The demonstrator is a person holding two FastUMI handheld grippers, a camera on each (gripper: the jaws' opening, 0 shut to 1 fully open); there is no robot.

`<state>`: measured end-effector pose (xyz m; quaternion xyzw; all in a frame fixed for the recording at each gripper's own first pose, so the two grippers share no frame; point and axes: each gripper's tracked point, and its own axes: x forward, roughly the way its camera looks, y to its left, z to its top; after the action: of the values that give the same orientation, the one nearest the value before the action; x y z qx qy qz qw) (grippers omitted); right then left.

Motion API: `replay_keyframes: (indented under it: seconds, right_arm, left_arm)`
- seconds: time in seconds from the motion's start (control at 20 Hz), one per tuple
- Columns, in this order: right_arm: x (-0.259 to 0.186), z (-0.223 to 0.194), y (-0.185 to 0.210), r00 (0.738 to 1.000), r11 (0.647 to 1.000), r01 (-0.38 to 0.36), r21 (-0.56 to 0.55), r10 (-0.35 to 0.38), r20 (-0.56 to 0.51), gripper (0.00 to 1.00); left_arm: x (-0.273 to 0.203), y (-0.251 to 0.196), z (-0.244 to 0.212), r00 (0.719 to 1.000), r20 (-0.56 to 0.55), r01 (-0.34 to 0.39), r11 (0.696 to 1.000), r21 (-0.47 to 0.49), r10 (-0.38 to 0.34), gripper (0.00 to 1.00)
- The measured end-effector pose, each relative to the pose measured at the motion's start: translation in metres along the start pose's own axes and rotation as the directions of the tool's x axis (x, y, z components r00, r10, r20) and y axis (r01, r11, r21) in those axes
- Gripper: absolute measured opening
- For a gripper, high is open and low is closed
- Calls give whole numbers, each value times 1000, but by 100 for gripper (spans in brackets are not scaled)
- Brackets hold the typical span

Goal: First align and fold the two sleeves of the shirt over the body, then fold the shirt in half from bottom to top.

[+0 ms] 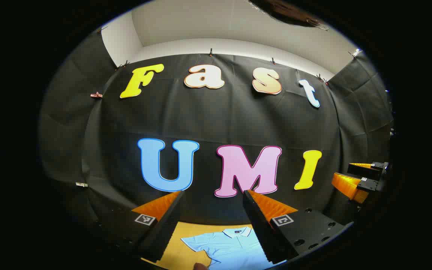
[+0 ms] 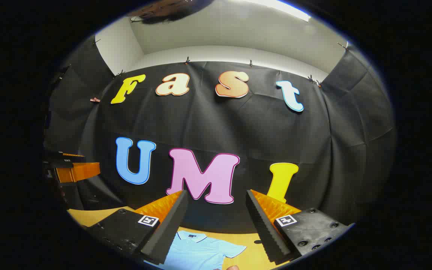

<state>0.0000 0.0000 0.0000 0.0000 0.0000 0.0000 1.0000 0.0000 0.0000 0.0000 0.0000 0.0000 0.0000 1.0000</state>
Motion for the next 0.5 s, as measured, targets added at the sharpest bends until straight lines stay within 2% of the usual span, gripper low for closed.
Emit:
replay_keyframes:
  seconds: [0.5]
  right_arm:
    - [6,-8,13,999,999,-38,-9,38,-17,96]
  left_arm:
    - [3,6,-17,999,-45,-7,999,35,8,97]
